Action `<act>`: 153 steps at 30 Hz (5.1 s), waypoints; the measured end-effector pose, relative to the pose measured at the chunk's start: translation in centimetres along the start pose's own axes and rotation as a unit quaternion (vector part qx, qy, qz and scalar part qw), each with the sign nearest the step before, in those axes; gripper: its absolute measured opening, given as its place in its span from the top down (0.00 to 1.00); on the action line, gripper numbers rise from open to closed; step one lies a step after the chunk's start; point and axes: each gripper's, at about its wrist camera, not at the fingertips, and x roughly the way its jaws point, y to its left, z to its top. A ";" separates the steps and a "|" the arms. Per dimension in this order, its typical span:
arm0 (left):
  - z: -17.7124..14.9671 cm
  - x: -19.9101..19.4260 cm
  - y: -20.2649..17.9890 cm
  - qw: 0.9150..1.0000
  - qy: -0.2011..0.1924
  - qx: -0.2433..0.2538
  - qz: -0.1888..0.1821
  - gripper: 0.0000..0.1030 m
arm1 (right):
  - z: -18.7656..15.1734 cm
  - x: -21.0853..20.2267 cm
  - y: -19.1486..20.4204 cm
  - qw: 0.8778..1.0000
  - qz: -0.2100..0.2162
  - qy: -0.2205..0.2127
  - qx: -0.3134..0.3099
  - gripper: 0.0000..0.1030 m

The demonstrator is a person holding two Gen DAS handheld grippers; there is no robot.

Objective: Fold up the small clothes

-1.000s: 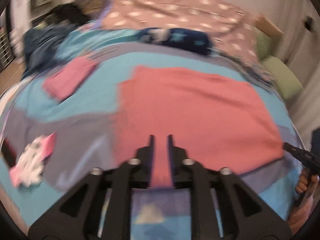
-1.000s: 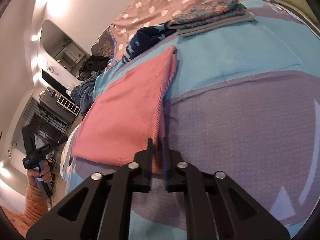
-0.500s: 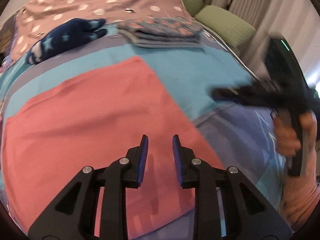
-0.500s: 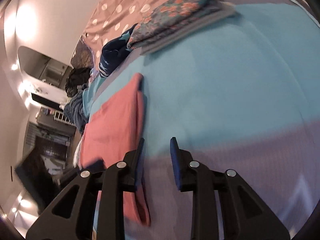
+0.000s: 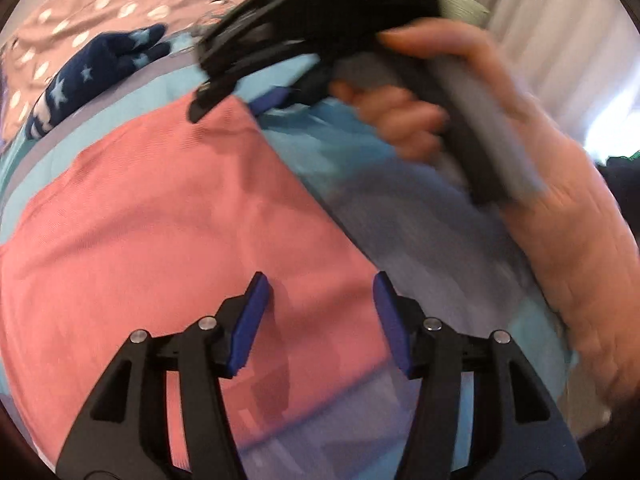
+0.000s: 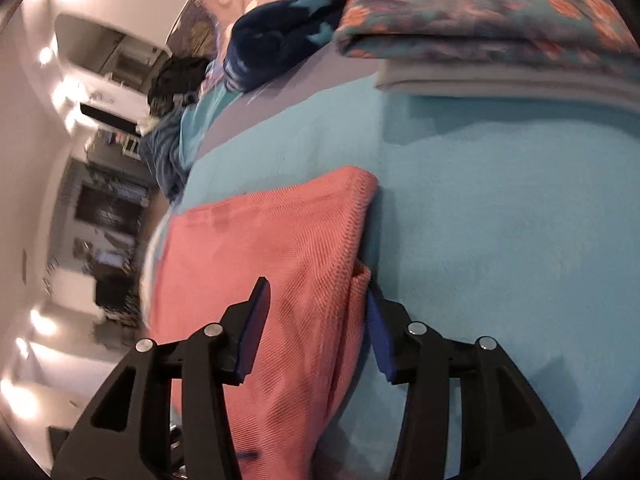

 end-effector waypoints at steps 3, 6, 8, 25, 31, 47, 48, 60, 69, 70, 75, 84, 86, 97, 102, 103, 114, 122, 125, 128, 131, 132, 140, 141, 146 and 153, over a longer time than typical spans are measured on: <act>-1.6 -0.7 -1.7 0.999 -0.011 0.048 0.007 0.47 | 0.0 -0.3 -0.4 1.000 0.006 -0.010 -0.004 0.64; -2.3 -0.3 -2.7 0.996 -0.014 0.082 0.011 0.47 | -0.2 -0.6 -1.5 1.000 0.025 -0.011 0.000 0.68; -2.5 0.2 -3.3 0.995 -0.013 0.097 0.018 0.47 | -0.3 -0.9 -1.8 0.999 0.034 -0.008 0.001 0.68; -2.4 -0.8 -5.0 0.988 -0.041 0.146 -0.012 0.95 | 0.5 -0.1 2.2 0.993 -0.079 -0.059 -0.066 0.95; -3.3 0.2 -4.9 0.991 -0.036 0.125 -0.020 0.94 | -0.4 -0.4 -0.1 0.994 -0.065 -0.068 -0.051 0.85; -11.1 -11.2 8.5 0.977 -0.178 -0.098 0.061 0.42 | -14.1 -7.7 4.6 0.970 -0.180 -0.129 -0.100 0.60; -12.1 -11.7 9.7 0.974 -0.182 -0.116 0.069 0.40 | -14.1 -7.4 5.6 0.968 -0.185 -0.133 -0.105 0.60; -28.0 -18.9 21.9 0.915 -0.225 -0.317 0.112 0.56 | -18.6 1.2 22.3 0.928 -0.197 -0.100 -0.299 0.45; -33.0 -16.9 24.0 0.909 -0.225 -0.345 0.070 0.78 | -26.1 12.2 32.3 0.838 -0.186 -0.046 -0.512 0.44; -33.3 -16.6 24.5 0.906 -0.227 -0.352 0.063 0.78 | -26.4 13.2 32.8 0.829 -0.189 -0.043 -0.525 0.44; -34.3 -16.0 26.8 0.895 -0.240 -0.375 0.034 0.78 | -26.1 16.9 33.6 0.808 -0.241 -0.057 -0.535 0.44; -33.9 -15.3 29.2 0.891 -0.256 -0.376 -0.003 0.78 | -24.2 20.6 33.3 0.784 -0.307 -0.092 -0.532 0.44; -33.8 -15.0 29.6 0.889 -0.256 -0.379 -0.014 0.78 | -24.4 21.5 33.8 0.764 -0.326 -0.107 -0.546 0.44; -25.3 -12.2 35.9 0.887 -0.239 -0.367 -0.145 0.53 | -24.0 24.2 35.1 0.737 -0.332 -0.110 -0.579 0.95; -18.9 -7.7 39.1 0.899 -0.169 -0.372 -0.159 0.51 | -23.0 22.8 35.2 0.762 -0.302 -0.117 -0.560 0.95; -17.8 -6.9 39.9 0.899 -0.166 -0.371 -0.163 0.52 | -22.9 22.9 35.2 0.764 -0.300 -0.117 -0.559 0.95; -14.9 -4.7 41.3 0.908 -0.184 -0.362 -0.101 0.97 | -22.3 23.8 34.6 0.818 -0.265 -0.078 -0.506 0.96; -17.0 -6.1 41.9 0.890 -0.209 -0.383 -0.133 0.62 | -21.9 21.5 34.2 0.849 -0.239 -0.077 -0.465 0.76; -17.0 -6.3 41.2 0.896 -0.208 -0.366 -0.142 0.53 | -23.2 21.4 34.1 0.820 -0.274 -0.088 -0.494 0.69; -16.7 -6.0 40.8 0.903 -0.203 -0.353 -0.134 0.52 | -24.1 22.3 34.4 0.790 -0.304 -0.095 -0.523 0.68; -16.8 -5.8 40.8 0.902 -0.208 -0.353 -0.138 0.52 | -24.3 23.7 35.1 0.764 -0.329 -0.110 -0.544 0.68; -16.8 -5.8 40.8 0.901 -0.209 -0.353 -0.140 0.52 | -24.3 24.3 35.3 0.759 -0.335 -0.113 -0.547 0.68; -15.7 -5.2 40.9 0.901 -0.211 -0.348 -0.148 0.55 | -23.5 25.3 35.7 0.767 -0.337 -0.109 -0.535 0.78; -15.5 -5.1 40.8 0.902 -0.210 -0.347 -0.146 0.55 | -23.6 25.2 35.7 0.768 -0.337 -0.109 -0.534 0.80; -14.6 -4.4 40.8 0.907 -0.187 -0.349 -0.144 0.87 | -22.6 24.9 35.7 0.792 -0.326 -0.106 -0.505 0.88; -14.3 -5.7 40.7 0.904 -0.193 -0.355 -0.139 0.88 | -21.7 21.6 35.9 0.848 -0.267 -0.134 -0.438 0.93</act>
